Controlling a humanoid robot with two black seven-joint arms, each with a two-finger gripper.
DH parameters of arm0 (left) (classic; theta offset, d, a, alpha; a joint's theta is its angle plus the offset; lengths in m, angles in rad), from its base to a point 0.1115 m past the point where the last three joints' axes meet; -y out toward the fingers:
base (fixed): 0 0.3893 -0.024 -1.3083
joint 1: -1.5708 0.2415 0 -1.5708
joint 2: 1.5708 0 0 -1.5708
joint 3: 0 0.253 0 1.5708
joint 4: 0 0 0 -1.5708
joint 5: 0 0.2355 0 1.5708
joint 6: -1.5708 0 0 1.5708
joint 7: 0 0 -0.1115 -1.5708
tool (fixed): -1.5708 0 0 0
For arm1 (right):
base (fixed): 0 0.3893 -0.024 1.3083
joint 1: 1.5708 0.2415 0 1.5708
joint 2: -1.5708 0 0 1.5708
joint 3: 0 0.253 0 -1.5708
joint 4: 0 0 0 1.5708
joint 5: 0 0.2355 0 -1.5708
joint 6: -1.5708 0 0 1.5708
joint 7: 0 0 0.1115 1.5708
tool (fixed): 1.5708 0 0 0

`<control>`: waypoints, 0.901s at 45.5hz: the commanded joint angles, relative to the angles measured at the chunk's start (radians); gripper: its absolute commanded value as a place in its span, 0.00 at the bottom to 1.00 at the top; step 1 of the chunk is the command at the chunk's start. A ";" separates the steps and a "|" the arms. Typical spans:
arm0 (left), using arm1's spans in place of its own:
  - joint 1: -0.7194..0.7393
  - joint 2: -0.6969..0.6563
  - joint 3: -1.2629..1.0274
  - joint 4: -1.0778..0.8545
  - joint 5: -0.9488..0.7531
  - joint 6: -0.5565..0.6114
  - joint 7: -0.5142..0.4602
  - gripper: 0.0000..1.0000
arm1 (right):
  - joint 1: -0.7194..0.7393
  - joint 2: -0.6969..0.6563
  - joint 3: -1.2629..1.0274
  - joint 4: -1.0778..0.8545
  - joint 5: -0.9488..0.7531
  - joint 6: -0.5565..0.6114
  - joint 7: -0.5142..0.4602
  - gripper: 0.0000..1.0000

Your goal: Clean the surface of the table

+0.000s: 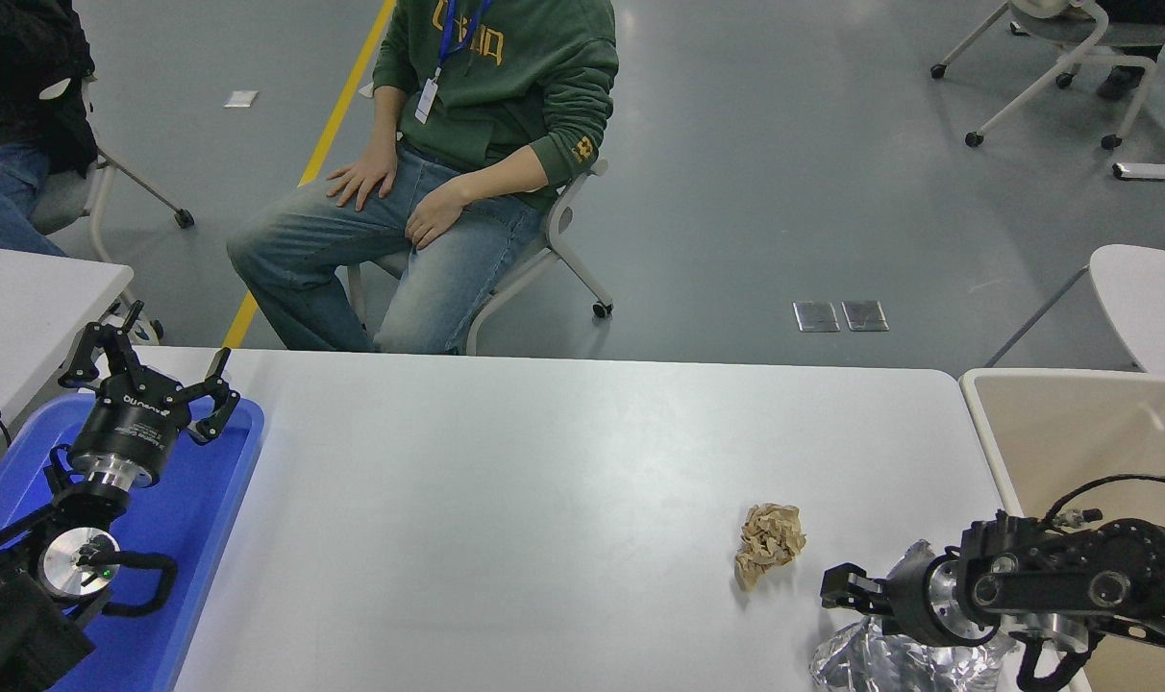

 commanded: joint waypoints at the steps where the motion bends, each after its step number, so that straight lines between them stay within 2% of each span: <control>1: 0.000 -0.001 0.000 0.000 0.000 0.000 0.000 1.00 | 0.008 -0.003 -0.006 0.002 0.002 0.026 -0.001 0.00; 29: 0.000 -0.001 0.000 0.000 0.000 0.000 0.000 1.00 | 0.061 -0.099 -0.006 0.045 0.005 0.066 -0.003 0.00; 41: 0.000 -0.001 0.000 0.000 0.000 0.000 0.000 1.00 | 0.127 -0.216 -0.006 0.111 0.003 0.118 -0.003 0.00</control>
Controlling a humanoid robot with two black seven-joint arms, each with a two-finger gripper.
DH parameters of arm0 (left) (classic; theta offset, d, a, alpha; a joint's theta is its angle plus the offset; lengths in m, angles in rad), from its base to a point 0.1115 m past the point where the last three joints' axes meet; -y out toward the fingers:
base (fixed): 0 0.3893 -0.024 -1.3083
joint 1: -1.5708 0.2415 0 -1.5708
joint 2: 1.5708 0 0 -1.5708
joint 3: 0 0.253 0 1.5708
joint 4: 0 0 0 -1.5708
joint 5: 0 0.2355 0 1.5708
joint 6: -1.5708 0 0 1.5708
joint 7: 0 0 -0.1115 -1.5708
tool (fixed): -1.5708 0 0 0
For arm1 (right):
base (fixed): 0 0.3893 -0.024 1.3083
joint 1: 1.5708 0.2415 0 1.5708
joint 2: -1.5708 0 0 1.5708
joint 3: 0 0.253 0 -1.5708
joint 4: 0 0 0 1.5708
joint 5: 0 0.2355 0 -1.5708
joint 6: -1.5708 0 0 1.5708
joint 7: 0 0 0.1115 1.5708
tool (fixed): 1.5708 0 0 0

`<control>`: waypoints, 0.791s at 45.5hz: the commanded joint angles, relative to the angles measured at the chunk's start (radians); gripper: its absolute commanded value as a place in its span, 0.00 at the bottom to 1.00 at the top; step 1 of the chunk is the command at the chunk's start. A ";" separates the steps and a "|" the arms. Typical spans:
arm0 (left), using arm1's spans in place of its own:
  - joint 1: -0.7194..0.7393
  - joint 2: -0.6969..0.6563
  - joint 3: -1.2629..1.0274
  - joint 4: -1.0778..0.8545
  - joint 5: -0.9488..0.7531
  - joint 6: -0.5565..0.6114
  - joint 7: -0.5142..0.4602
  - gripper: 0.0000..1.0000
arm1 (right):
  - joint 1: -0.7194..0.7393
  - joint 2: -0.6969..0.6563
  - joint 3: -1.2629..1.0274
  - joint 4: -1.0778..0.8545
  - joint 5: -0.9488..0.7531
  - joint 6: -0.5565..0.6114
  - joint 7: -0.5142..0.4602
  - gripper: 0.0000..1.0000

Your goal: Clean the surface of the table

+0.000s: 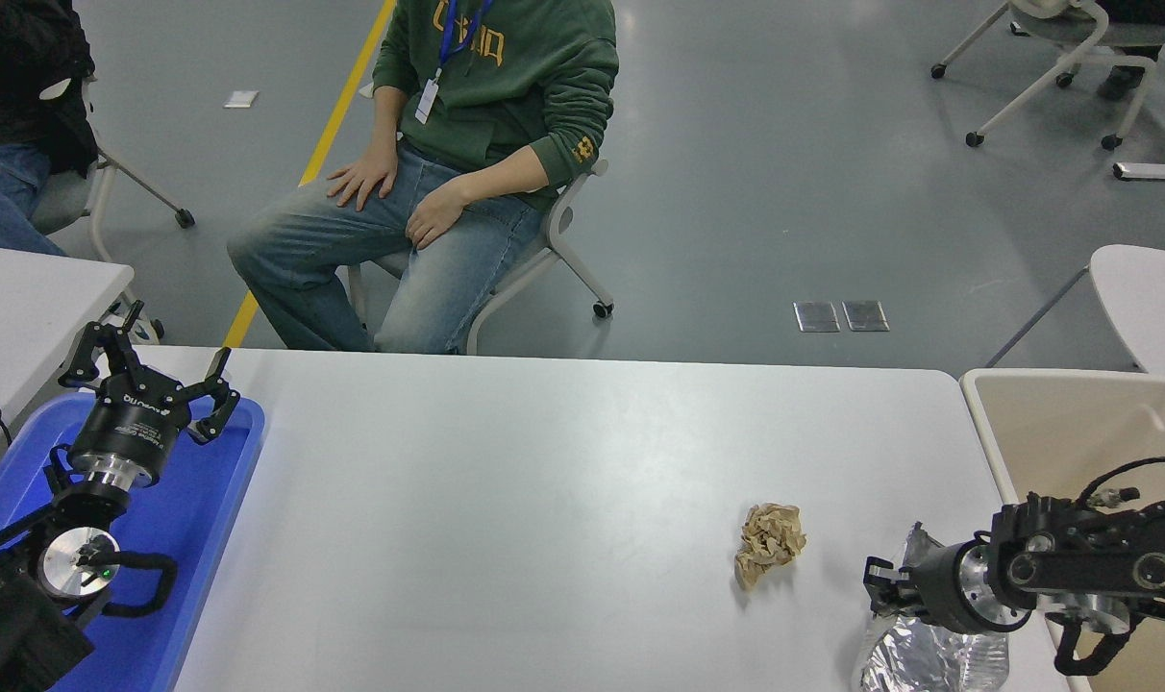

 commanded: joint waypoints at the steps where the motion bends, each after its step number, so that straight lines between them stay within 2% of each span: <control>1: 0.000 0.000 0.000 0.000 0.000 0.000 0.000 1.00 | 0.058 -0.100 0.000 0.052 -0.002 0.046 0.000 0.00; 22: 0.000 0.000 0.000 0.000 0.000 0.000 0.000 1.00 | 0.126 -0.213 0.002 0.060 -0.002 0.127 0.000 0.00; 36: 0.000 0.001 0.000 0.000 0.000 0.000 0.000 1.00 | 0.223 -0.345 0.006 0.071 -0.005 0.245 0.000 0.00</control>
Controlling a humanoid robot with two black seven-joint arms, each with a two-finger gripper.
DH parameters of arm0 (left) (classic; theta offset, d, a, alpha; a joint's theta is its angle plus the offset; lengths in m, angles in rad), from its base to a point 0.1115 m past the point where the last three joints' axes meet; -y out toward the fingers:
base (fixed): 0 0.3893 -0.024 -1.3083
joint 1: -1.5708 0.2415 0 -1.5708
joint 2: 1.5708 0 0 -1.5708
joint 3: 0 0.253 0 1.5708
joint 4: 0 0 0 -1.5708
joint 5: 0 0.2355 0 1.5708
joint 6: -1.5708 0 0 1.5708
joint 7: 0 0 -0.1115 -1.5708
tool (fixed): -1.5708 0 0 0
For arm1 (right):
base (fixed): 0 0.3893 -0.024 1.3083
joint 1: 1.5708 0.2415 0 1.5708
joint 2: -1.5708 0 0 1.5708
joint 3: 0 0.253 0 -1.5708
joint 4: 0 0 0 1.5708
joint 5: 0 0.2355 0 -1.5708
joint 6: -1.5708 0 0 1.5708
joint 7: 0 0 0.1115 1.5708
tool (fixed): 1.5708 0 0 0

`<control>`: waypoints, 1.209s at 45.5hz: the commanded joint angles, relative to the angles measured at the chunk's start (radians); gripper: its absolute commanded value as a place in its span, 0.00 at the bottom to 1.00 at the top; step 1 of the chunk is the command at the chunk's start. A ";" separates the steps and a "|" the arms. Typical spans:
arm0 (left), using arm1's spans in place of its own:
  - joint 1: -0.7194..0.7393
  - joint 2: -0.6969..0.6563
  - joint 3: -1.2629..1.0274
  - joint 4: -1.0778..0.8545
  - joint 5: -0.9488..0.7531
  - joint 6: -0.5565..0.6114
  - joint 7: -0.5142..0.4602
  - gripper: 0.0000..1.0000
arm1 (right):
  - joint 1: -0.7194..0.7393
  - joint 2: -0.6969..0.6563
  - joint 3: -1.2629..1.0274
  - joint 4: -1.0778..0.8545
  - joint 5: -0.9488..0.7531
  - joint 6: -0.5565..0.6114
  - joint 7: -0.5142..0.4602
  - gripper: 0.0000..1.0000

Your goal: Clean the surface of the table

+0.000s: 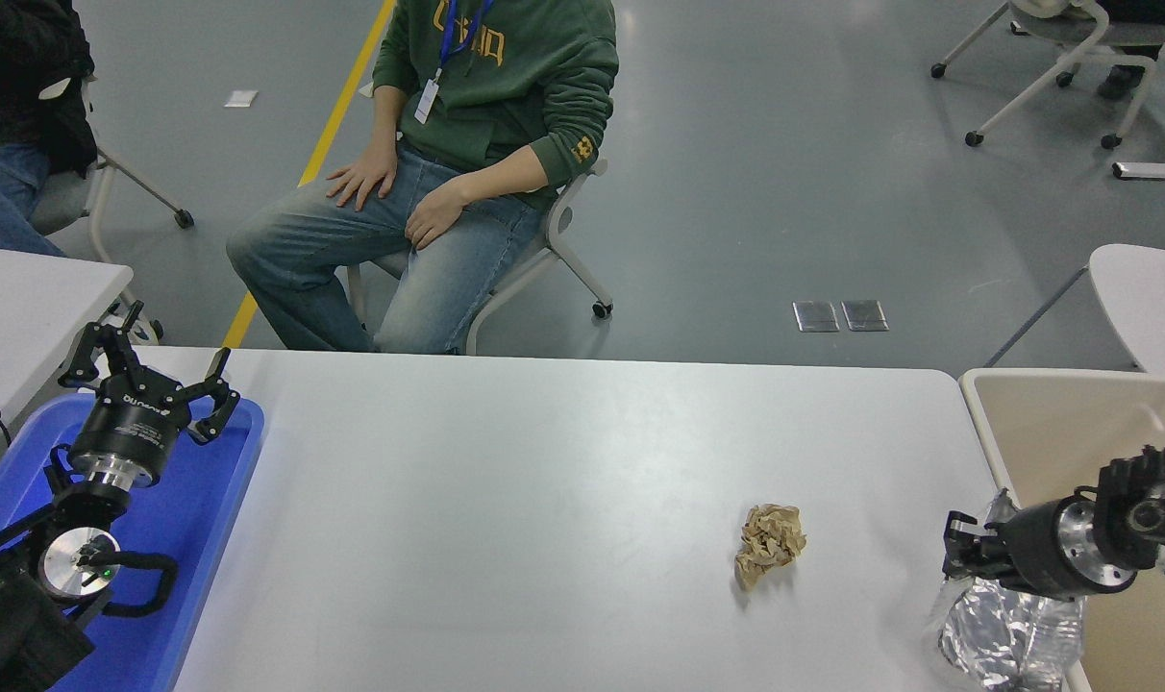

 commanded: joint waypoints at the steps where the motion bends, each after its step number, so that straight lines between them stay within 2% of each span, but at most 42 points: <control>1: 0.000 0.000 0.000 0.000 0.000 0.000 0.000 1.00 | 0.072 -0.096 0.002 0.008 -0.004 0.084 0.000 0.00; 23: 0.000 0.000 0.000 0.000 0.000 0.000 0.000 1.00 | 0.200 -0.243 0.007 0.006 -0.015 0.242 -0.002 0.00; 55: 0.000 0.000 0.000 0.000 0.000 0.000 0.000 1.00 | 0.230 -0.269 0.004 0.005 -0.038 0.263 -0.003 0.00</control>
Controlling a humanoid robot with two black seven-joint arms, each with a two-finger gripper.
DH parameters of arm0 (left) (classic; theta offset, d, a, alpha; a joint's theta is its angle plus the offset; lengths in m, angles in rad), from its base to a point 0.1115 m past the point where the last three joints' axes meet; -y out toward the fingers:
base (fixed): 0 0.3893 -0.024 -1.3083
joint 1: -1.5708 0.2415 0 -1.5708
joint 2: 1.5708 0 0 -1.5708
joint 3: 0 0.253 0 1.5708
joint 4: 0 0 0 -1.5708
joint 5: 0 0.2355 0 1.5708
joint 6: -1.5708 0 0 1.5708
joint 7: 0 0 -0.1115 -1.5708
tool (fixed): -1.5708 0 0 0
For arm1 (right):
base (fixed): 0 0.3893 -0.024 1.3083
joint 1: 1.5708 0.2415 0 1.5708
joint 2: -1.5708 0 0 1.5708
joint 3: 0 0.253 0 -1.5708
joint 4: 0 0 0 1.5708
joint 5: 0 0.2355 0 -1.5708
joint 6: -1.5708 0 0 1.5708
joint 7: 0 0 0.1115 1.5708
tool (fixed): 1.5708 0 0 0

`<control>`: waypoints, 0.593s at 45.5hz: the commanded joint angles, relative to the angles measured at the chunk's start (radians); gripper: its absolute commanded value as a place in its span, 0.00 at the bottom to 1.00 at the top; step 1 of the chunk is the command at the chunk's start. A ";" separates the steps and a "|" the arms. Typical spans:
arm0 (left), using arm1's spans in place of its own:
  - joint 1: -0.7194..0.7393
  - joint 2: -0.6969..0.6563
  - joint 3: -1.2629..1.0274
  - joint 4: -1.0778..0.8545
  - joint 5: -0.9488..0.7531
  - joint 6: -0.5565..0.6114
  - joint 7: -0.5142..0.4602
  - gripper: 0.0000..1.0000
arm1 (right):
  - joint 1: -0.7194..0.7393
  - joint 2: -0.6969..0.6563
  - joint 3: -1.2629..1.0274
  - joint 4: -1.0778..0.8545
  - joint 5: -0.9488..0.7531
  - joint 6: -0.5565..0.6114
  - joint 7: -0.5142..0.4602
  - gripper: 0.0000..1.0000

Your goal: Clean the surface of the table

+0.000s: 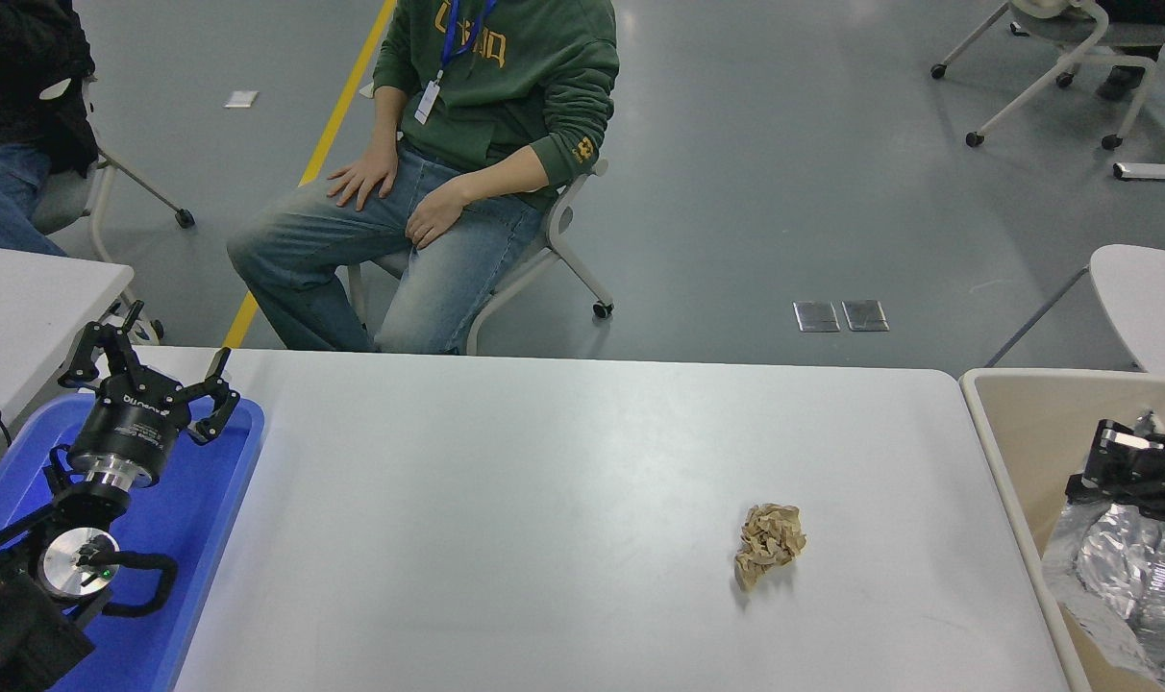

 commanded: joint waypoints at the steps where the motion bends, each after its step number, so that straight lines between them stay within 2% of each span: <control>1: 0.000 0.000 0.000 0.000 0.000 0.000 0.000 1.00 | 0.008 -0.008 -0.001 0.000 -0.006 0.008 -0.001 0.00; 27: 0.000 0.000 0.000 0.000 0.000 0.000 0.000 1.00 | 0.005 -0.011 -0.001 -0.025 -0.007 0.008 0.001 0.00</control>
